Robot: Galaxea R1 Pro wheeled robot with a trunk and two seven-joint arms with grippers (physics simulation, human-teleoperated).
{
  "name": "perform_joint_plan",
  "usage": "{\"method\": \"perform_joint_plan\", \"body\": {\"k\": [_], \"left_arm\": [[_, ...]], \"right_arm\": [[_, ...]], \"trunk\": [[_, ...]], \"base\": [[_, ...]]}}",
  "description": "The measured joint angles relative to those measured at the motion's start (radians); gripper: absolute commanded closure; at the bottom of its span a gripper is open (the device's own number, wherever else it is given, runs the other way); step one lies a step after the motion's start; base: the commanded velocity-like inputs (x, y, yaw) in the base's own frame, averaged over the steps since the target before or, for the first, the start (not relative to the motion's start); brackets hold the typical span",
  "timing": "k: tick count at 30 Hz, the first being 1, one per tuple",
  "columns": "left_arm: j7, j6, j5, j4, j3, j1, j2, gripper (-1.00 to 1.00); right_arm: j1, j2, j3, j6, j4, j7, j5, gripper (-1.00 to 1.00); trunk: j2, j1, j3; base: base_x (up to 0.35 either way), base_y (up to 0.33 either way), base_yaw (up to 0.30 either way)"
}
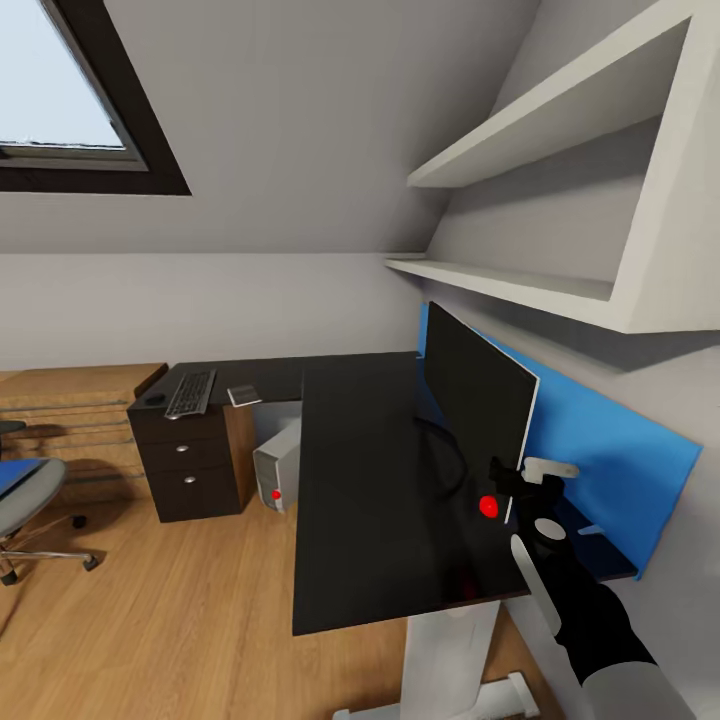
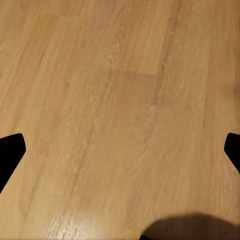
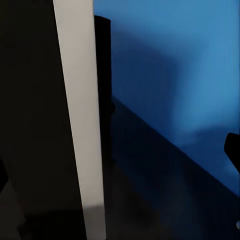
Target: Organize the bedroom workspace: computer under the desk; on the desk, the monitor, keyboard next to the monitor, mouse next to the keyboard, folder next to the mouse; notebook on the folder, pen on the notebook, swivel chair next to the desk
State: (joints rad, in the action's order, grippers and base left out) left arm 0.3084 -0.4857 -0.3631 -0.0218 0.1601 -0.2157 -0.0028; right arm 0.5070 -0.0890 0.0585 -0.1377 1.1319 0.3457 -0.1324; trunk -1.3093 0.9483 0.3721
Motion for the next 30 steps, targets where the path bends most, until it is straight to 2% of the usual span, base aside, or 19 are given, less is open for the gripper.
{"method": "perform_joint_plan", "body": {"k": [20,30], "left_arm": [[0.0,0.003,0.0,0.0,0.0,0.0,0.0,-1.0],[-0.001,0.005,0.0,0.0,0.0,0.0,-0.001,-1.0]], "right_arm": [[0.0,0.0,0.002,-0.001,-0.002,0.0,0.0,-1.0],[0.0,0.0,0.002,-0.001,-0.004,0.0,0.0,-1.0]], "trunk": [[0.0,0.0,0.0],[0.0,0.0,0.0]], "base": [[0.0,-0.031,-0.001],[0.0,-0.105,0.0]]}}
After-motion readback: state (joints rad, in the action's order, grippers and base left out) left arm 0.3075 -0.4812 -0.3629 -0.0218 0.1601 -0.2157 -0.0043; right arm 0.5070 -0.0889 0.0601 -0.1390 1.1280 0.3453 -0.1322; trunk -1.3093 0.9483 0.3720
